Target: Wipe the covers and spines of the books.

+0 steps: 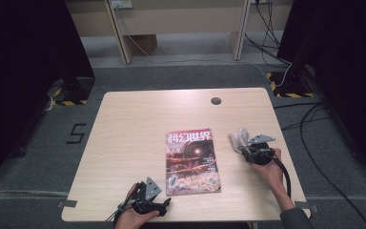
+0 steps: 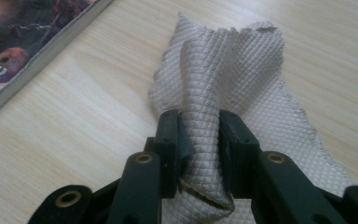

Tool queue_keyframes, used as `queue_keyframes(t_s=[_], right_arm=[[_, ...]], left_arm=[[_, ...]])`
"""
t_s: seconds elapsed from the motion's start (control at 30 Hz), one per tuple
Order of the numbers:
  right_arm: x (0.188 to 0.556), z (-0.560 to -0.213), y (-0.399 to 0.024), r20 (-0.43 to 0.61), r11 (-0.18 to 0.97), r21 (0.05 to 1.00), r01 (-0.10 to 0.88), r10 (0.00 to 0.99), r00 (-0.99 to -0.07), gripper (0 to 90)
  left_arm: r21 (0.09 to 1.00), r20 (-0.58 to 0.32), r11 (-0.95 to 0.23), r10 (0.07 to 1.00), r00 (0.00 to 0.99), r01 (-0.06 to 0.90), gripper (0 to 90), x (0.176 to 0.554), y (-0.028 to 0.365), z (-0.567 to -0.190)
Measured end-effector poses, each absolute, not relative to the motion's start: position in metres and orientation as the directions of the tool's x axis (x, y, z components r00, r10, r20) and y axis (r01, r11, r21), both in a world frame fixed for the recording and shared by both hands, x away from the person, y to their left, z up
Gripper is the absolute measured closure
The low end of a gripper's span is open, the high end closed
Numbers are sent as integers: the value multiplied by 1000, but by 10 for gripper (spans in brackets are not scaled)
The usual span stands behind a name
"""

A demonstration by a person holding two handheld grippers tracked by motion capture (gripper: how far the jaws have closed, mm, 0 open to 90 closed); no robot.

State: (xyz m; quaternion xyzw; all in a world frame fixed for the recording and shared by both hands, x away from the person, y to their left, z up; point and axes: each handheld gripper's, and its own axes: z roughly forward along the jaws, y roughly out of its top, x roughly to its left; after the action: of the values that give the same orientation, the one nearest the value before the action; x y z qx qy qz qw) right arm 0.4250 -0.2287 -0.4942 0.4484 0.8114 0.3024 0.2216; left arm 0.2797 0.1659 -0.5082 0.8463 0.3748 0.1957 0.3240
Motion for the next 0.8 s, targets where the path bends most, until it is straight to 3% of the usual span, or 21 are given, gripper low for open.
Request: queue_keyframes(t_s=[0.17, 0.47, 0.8], right_arm=[[424, -495, -226, -90, 414, 690, 594, 863, -497, 667], [415, -488, -228, -37, 342, 724, 599, 886, -461, 420], [400, -482, -233, -12, 309, 745, 591, 892, -451, 368]], left_arm=[[694, 91, -511, 762, 641, 508, 189, 280, 165, -508], [699, 93, -508, 763, 640, 504, 189, 280, 166, -508], [698, 95, -507, 765, 637, 505, 189, 279, 168, -507]])
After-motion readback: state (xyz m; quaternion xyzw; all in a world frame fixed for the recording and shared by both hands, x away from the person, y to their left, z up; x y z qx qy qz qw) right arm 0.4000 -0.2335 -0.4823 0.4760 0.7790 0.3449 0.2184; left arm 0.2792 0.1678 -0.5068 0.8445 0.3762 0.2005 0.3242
